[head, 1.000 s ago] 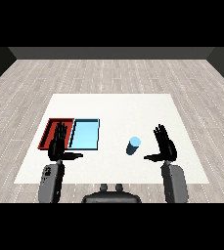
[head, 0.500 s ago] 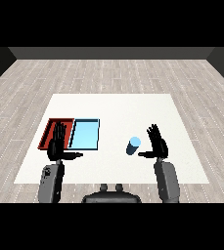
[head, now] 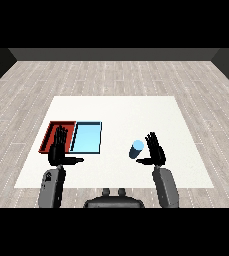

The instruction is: Pick the blue can and put it in the blue box

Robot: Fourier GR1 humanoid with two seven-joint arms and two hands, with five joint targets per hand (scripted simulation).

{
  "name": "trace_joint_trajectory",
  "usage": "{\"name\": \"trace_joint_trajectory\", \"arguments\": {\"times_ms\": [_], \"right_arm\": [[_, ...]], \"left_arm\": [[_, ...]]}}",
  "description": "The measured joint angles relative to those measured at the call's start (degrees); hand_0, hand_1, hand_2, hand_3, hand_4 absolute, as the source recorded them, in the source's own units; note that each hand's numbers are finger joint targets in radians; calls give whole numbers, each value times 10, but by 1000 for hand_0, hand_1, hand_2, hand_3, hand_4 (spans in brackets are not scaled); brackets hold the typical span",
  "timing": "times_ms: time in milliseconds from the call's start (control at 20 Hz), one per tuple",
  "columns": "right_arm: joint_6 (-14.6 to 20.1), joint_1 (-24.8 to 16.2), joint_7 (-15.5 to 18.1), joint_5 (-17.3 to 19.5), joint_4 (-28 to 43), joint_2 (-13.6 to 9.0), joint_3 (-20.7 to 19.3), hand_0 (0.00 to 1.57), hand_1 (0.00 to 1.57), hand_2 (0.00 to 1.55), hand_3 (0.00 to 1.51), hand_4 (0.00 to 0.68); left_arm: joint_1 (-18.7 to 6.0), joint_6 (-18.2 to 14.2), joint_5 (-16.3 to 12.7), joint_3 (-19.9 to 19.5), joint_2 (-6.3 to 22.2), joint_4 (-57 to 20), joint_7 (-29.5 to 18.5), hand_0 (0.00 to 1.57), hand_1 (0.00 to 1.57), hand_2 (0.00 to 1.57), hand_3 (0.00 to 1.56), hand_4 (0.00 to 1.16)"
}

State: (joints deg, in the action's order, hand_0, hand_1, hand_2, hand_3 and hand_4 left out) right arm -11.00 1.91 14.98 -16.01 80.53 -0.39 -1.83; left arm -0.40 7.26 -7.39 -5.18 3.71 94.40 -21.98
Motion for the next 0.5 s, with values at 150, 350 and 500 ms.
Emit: {"name": "trace_joint_trajectory", "arguments": {"times_ms": [150, 350, 500], "right_arm": [[4, 3, -2, -4, -8, 0, 4, 0, 0, 0, 0, 0], [8, 33, 19, -8, -60, 1, 5, 0, 0, 0, 0, 0], [21, 49, 40, -14, -96, 3, 23, 0, 0, 0, 0, 0]], "left_arm": [[1, 5, -4, -6, 5, 1, -3, 0, 0, 0, 0, 0], [8, 0, 1, 3, -1, 18, 11, 0, 0, 0, 0, 0], [-4, -6, 1, 0, -2, 11, 15, 0, 0, 0, 0, 0]]}}
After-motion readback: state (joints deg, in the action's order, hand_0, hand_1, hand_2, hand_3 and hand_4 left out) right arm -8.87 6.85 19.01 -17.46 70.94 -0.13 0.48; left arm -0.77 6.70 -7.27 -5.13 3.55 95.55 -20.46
